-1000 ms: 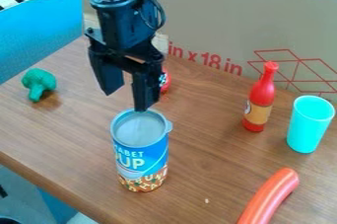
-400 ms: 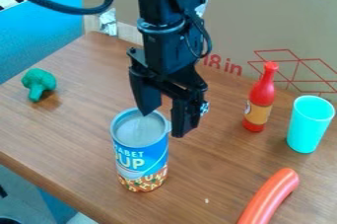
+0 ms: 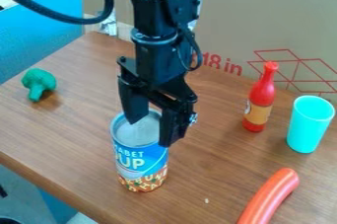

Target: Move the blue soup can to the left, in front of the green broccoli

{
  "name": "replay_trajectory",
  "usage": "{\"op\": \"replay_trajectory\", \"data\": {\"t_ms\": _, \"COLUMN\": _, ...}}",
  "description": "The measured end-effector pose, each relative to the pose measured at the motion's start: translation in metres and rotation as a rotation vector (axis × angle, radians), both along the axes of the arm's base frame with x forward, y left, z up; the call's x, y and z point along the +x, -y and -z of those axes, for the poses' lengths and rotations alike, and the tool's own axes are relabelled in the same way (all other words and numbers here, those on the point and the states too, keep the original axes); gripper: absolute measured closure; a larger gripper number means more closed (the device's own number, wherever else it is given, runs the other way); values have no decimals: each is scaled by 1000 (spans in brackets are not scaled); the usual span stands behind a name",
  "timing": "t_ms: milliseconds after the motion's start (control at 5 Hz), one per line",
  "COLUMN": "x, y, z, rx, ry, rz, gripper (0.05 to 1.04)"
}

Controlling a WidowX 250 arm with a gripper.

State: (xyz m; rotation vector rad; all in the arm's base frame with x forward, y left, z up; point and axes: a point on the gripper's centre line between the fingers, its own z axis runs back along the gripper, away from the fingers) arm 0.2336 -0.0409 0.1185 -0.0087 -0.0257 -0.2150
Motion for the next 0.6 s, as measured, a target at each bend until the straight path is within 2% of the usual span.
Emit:
{"op": "replay_trajectory", "data": {"t_ms": 200, "x": -1, "y": -2, "z": 11, "rx": 12, "ry": -23, "rz": -6, "gripper": 82}}
{"op": "replay_trajectory", "data": {"t_ms": 400, "x": 1, "y": 4, "z": 19, "rx": 10, "ry": -4, "rz": 3, "gripper": 82}}
{"op": "replay_trajectory", "data": {"t_ms": 600, "x": 3, "y": 3, "z": 22, "rx": 48, "ry": -4, "rz": 16, "gripper": 82}}
